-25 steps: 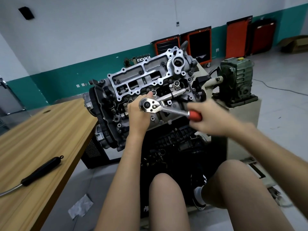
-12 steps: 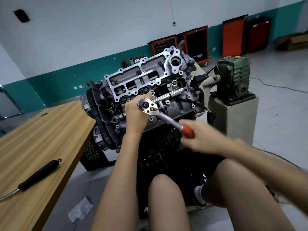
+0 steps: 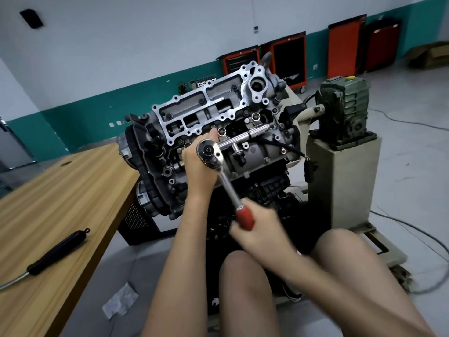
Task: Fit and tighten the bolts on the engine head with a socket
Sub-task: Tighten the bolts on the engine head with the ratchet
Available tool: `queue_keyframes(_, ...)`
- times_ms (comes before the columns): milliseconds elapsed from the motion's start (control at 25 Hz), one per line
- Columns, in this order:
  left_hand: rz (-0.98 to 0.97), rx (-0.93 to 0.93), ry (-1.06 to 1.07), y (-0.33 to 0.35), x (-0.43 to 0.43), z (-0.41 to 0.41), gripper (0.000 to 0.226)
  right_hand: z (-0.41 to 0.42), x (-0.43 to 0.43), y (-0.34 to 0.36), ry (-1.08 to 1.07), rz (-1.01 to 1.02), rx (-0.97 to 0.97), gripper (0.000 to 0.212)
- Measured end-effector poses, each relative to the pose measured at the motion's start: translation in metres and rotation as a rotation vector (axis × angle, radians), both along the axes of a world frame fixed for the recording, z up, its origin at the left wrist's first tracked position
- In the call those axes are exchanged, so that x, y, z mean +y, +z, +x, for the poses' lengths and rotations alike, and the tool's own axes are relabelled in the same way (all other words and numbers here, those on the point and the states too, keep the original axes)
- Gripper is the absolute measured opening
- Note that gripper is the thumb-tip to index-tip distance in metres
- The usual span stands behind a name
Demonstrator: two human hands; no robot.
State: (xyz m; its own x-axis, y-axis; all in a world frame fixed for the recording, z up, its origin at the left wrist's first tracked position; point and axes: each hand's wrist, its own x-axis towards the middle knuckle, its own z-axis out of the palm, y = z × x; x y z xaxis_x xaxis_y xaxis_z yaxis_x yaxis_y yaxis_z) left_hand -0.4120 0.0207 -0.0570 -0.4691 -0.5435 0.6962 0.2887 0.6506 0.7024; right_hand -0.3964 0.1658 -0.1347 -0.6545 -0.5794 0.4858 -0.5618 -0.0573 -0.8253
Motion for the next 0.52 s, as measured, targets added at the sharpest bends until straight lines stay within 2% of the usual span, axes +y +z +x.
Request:
queue_keyframes(80,0.002,-0.004,-0.040,0.000,-0.004,0.002,0.052,0.039,-0.032,-0.011,0.087,-0.107,-0.235,0.032)
queue_keyframes(160,-0.024,-0.019,-0.066,0.000,-0.009,0.004,0.051,0.042,-0.033,-0.009,0.105,-0.098,-0.258,0.031)
queue_keyframes(280,-0.082,-0.057,-0.037,0.004,-0.008,0.007,0.054,-0.016,0.015,0.014,0.121,0.135,0.084,0.039)
queue_keyframes(400,-0.116,-0.080,-0.047,0.005,-0.008,0.005,0.054,-0.091,0.050,0.082,0.107,0.489,0.524,0.038)
queue_keyframes(480,-0.103,-0.092,-0.048,0.004,-0.010,0.005,0.055,-0.118,0.051,0.119,-0.001,0.585,0.748,0.031)
queue_keyframes(520,-0.083,-0.090,-0.039,0.003,-0.011,0.005,0.056,-0.123,0.049,0.124,-0.040,0.580,0.795,0.030)
